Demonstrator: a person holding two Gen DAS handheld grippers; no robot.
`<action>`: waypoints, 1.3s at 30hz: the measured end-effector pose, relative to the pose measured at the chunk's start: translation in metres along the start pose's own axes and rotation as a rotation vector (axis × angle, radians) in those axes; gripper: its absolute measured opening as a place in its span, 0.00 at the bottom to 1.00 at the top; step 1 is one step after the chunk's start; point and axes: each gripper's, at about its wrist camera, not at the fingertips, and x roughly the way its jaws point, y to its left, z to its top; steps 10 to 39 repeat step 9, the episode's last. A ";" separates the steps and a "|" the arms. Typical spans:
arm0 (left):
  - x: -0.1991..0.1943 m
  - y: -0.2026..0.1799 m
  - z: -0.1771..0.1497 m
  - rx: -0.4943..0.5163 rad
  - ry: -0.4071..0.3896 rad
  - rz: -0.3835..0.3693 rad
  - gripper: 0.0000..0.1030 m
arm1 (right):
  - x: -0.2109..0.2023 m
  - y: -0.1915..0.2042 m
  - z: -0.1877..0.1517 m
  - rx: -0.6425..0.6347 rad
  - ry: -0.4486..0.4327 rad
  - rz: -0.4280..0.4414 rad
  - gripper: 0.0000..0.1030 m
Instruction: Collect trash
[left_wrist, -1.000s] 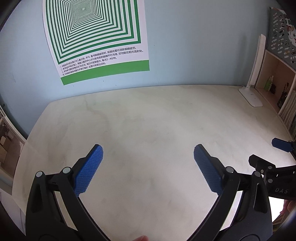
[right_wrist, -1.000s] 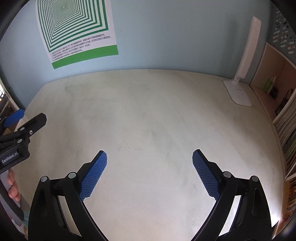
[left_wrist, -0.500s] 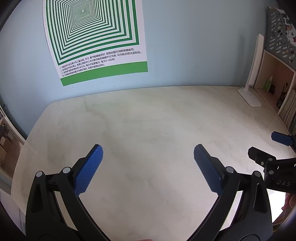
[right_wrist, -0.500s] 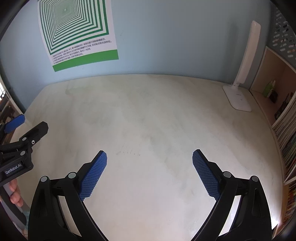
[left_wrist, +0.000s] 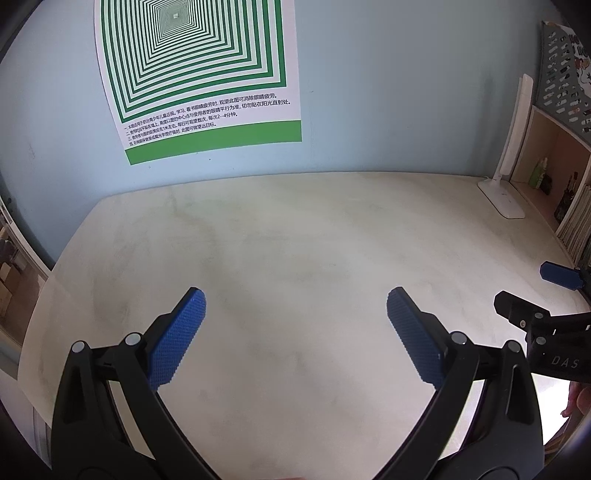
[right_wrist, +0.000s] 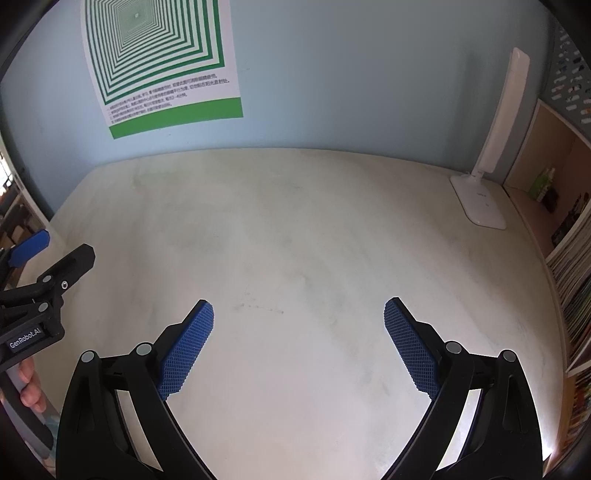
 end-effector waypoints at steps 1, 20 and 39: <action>0.000 0.000 0.000 0.001 0.002 -0.002 0.93 | 0.000 0.000 0.000 -0.001 0.001 0.002 0.90; 0.010 0.001 -0.002 -0.014 0.050 0.000 0.93 | 0.002 0.002 0.000 -0.009 0.005 0.003 0.90; 0.010 0.001 -0.002 -0.014 0.050 0.000 0.93 | 0.002 0.002 0.000 -0.009 0.005 0.003 0.90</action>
